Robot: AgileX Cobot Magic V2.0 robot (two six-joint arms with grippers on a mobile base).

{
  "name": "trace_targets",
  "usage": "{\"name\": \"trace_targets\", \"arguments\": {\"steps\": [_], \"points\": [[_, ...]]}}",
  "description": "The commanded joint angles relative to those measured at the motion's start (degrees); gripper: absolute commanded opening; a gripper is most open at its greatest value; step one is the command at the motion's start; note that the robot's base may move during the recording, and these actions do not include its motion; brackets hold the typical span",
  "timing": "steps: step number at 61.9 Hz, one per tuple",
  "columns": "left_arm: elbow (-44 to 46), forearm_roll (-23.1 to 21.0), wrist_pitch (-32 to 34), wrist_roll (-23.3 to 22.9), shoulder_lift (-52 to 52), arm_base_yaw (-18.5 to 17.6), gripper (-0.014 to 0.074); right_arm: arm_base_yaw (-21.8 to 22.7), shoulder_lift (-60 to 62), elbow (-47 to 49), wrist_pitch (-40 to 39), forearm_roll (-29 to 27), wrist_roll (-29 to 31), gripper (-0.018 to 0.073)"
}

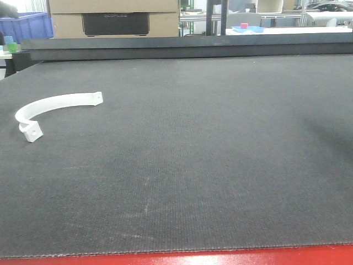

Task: Grab PVC pipe and place in blue bin
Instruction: 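Move the left gripper down to the other white arc pipe, then close the left gripper on the arc pipe's end and lift it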

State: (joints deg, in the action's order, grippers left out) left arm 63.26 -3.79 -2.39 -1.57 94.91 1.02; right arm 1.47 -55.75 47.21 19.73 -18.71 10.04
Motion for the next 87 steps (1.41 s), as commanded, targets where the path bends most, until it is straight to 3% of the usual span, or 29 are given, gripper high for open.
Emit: {"name": "trace_targets", "arguments": {"steps": [1,8,37,87], "points": [[0.7,-1.0,-0.3,-0.1,1.1,-0.7,0.0225,0.0,0.8,0.3,-1.1,0.0,0.5,-0.0169],[0.7,-1.0,-0.5,-0.1,2.8,-0.9,0.0281,0.0,1.6,0.3,-1.0,0.0,0.5,-0.0169],[0.9,-1.0,-3.2,-0.1,6.5,-3.6,0.0280,0.0,4.4,0.3,-1.3,0.0,0.5,-0.0169],[1.0,-1.0,-6.0,-0.1,10.2,-4.4,0.0280,0.0,4.4,0.3,-1.3,0.0,0.5,-0.0169]]}}
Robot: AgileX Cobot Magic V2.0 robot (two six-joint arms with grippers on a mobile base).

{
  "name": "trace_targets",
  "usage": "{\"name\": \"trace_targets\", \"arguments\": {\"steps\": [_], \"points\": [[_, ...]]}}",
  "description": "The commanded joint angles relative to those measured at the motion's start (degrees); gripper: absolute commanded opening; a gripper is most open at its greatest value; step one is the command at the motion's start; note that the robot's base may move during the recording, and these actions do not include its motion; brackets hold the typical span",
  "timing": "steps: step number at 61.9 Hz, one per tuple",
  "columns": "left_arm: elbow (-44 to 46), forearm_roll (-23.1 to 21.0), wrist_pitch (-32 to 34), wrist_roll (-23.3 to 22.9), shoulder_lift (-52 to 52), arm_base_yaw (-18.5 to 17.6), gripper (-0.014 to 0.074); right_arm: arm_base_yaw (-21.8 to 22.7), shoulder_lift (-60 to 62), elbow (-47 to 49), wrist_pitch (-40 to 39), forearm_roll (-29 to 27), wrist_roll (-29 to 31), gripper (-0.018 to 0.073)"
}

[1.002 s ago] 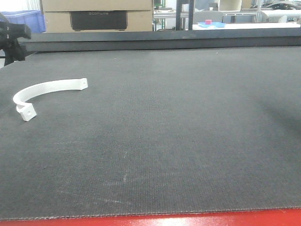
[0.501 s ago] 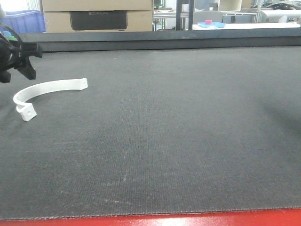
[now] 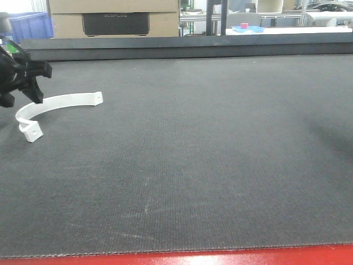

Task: Grab PVC pipe and place in blue bin
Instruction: 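Close the left gripper on the arc pipe's end and lift it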

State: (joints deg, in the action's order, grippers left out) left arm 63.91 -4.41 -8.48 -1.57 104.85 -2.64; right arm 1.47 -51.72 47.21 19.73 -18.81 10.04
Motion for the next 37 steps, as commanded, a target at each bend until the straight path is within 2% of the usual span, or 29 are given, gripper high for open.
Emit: {"name": "trace_targets", "arguments": {"steps": [1,12,37], "points": [[0.4,-0.4,0.4,-0.1,0.3,-0.9,0.0280,0.0,0.4,0.3,-1.3,0.1,0.5,-0.0169],[0.4,0.2,2.8,-0.1,0.4,-2.1,0.0280,0.0,0.4,0.3,-1.4,0.1,0.5,-0.0169],[0.4,0.0,1.9,-0.1,2.5,-2.1,0.0280,0.0,0.4,0.3,-2.7,0.1,0.5,-0.0169]]}}
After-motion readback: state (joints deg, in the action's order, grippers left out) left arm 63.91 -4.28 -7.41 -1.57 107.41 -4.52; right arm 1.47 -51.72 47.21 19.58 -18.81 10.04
